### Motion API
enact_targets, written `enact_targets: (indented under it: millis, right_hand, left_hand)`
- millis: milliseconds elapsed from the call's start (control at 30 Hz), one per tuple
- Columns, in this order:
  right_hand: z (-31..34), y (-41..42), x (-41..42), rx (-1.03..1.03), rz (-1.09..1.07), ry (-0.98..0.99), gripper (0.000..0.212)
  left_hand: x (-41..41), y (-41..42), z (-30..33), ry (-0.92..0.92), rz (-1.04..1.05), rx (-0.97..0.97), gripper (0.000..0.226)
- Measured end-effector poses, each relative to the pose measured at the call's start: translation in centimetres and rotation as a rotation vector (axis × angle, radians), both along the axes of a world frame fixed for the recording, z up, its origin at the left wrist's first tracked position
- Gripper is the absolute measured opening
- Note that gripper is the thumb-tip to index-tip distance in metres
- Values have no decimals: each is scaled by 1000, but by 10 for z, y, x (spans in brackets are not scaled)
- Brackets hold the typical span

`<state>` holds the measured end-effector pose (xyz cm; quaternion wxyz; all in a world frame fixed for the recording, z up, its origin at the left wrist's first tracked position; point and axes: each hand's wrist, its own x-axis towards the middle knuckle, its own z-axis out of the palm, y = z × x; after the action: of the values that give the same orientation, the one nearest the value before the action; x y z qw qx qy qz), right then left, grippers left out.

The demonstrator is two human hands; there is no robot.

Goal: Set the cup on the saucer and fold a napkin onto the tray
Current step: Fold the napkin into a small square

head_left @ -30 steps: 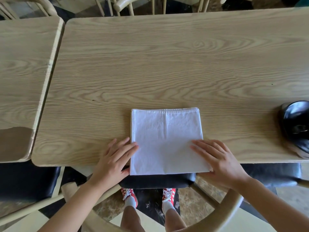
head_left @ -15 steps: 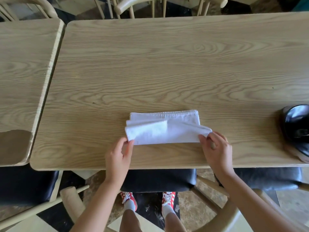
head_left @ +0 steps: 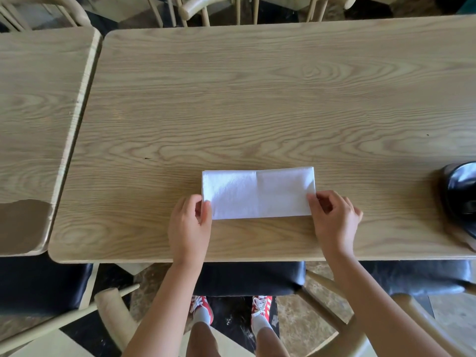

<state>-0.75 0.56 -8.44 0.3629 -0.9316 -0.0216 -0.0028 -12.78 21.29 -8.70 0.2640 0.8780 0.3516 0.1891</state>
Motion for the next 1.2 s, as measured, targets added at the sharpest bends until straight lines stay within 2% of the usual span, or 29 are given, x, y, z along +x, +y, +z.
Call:
enact_targets:
  millis: [100,167,233,300,367,433,533,733,900,1067,1200]
  right_hand:
    - [-1,3,2,-42,-2,-6,16]
    - [0,4,1,-88,-9,-54,17]
    - [2,4,-1,-156,5,-175,30]
    - [6,11,-4,-242,175,-358,40]
    - [4,27,-6,-333,458,-436,46]
    - [0,43,-6,-392,666,-358,50]
    - [-6,53,0,-478,783,-213,52]
    - [-13,37,25,-636,889,-207,62]
    - [-9,18,48,-655,827,-179,66]
    - [-9,15,42,-623,799,-178,67]
    - [-8,4,18,-604,727,-151,68]
  left_hand:
    - [2,0,2,-2,17,-35,8]
    - [1,-3,3,-26,28,-36,28]
    - [0,-8,7,-33,-1,73,44]
    - [7,-19,11,17,-118,189,53]
    - [25,-36,11,109,-299,263,56]
    - [42,-48,6,220,-418,314,56]
    - [51,-47,-6,391,-441,320,56]
    - [44,-35,-16,425,-432,346,54]
    - [25,-14,-16,471,-363,351,59]
    - [25,-7,-11,464,-441,347,58]
    - [32,16,-9,454,-613,405,59]
